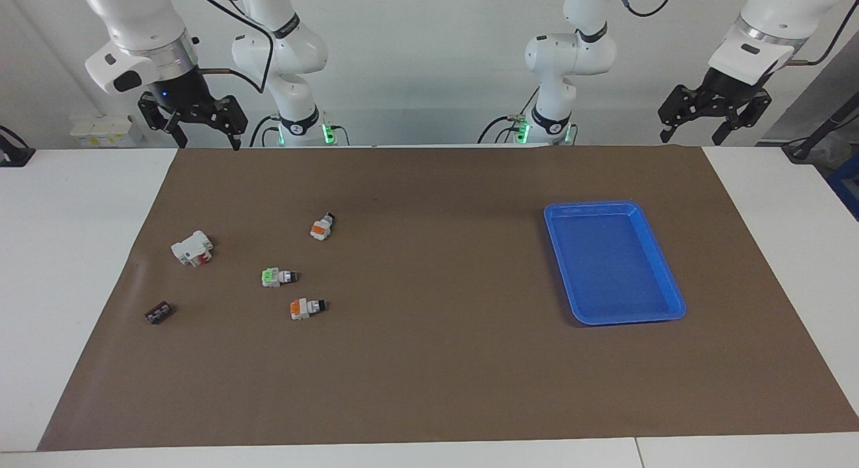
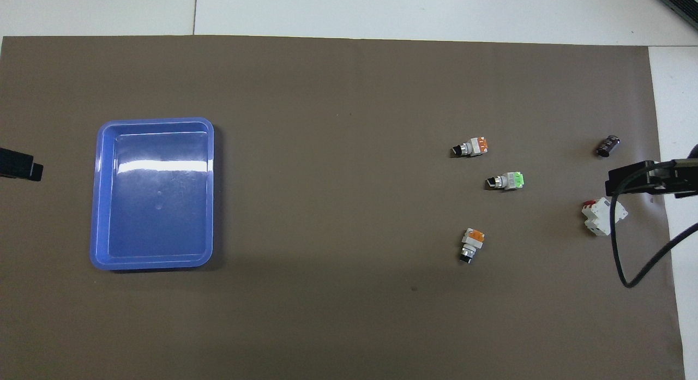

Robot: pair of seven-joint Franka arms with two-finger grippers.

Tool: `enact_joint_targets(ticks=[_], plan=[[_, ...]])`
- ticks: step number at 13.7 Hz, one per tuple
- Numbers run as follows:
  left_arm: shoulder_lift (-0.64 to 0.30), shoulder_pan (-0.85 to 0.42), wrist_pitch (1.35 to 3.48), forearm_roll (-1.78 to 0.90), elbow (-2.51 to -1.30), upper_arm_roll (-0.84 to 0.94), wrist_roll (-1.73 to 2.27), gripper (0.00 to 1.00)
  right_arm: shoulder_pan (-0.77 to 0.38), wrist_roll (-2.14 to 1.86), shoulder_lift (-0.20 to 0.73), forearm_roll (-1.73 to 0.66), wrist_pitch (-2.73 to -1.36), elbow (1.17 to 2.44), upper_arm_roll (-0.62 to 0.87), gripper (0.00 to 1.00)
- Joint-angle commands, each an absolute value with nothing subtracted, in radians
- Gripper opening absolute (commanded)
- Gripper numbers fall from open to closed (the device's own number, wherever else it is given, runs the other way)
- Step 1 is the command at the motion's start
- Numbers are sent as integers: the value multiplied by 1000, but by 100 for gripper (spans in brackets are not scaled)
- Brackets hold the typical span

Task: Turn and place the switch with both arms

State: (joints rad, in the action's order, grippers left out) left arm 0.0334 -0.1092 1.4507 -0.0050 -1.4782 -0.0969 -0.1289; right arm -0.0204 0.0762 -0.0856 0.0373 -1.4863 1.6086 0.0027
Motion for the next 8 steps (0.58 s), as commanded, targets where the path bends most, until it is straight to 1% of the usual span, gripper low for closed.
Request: enact_joint_targets(ticks=[1,2,5,8], plan=[[51,-142,1425,0,-1489,-109,-130,100,-20,98,-90,18,-1468,1604,6,100],[49,-140,1424,2,-1489,-104,-132,100,-20,100,-94,18,-1468,1606,6,100],[64,-123,1427,0,-1538,-104,-132,100,-6,91,-97,17,-1480,1609,0,100],[64,-106,1427,0,-1540,-112,-132,100,-15,115,-107,32,-1505,1637,-2,100]])
